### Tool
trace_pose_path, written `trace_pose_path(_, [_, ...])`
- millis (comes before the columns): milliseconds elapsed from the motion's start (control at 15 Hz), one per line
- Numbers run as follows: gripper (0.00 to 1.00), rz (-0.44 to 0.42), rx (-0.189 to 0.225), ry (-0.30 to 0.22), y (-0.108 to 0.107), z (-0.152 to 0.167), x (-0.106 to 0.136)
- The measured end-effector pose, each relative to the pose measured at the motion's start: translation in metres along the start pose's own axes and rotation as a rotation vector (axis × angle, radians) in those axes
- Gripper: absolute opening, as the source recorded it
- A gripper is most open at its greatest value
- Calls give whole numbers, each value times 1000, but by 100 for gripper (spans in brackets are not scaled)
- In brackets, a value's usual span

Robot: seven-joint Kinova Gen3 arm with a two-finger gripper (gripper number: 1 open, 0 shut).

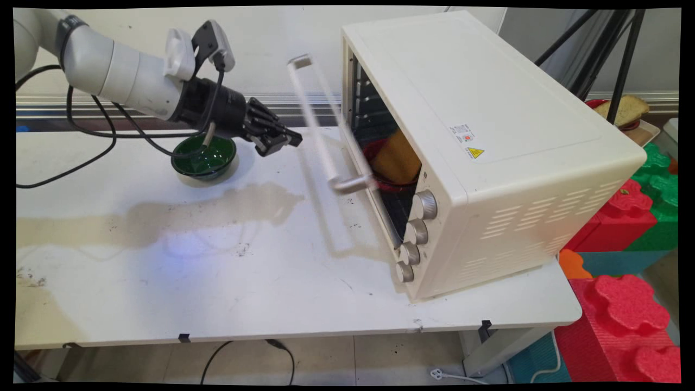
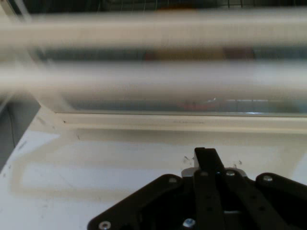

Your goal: Close the oven

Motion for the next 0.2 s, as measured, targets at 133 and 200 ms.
trace_pose_path(133, [0,9,3,7,-3,-3,4])
trace_pose_path(200, [0,13,4,9,-4,-4,4])
